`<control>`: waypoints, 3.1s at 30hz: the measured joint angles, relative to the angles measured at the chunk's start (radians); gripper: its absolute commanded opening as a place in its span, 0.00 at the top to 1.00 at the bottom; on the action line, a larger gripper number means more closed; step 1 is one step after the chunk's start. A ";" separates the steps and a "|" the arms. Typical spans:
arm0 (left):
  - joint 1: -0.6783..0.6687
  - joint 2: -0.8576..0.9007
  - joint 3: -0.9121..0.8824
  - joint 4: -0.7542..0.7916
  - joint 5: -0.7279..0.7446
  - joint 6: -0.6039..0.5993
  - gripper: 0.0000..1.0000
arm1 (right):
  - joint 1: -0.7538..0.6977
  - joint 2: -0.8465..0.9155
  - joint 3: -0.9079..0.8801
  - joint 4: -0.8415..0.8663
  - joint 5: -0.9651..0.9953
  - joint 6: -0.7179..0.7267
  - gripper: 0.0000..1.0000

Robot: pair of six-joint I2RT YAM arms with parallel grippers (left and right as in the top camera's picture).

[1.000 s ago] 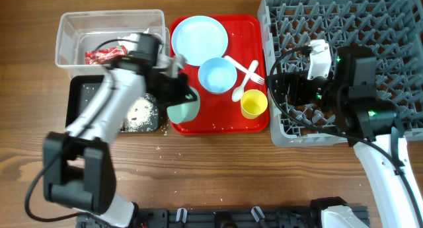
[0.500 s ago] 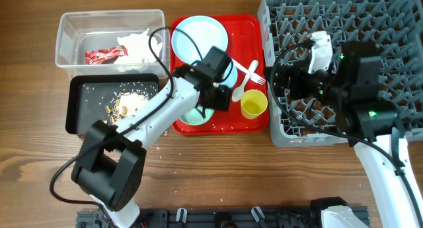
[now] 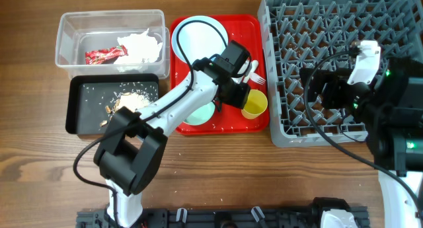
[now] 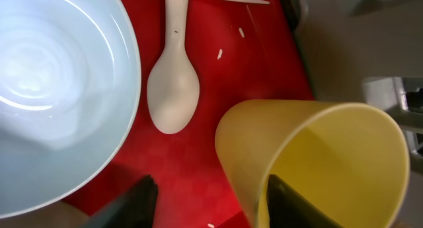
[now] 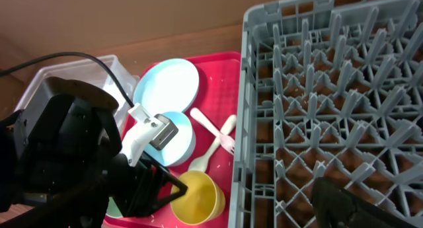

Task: Sort waste into correct bins and load items into the dishwasher rack
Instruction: 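Set the green bowl on the red tray and grasp the yellow cup, then hand the yellow cup from the left gripper to the right gripper, then place the yellow cup into the dish rack with the right gripper, then move the right gripper to the green bowl and grasp it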

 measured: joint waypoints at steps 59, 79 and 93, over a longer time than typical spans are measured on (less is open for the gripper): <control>0.437 -0.158 0.013 -0.093 0.162 -0.092 0.36 | 0.029 0.231 0.074 -0.459 0.203 0.232 0.55; 0.452 -0.158 0.013 -0.108 0.061 -0.092 0.32 | 0.259 0.611 0.504 -0.407 0.286 0.232 0.22; 0.826 -0.319 0.013 -0.243 0.053 -0.056 0.11 | 0.721 1.087 0.473 -0.199 0.242 0.404 0.62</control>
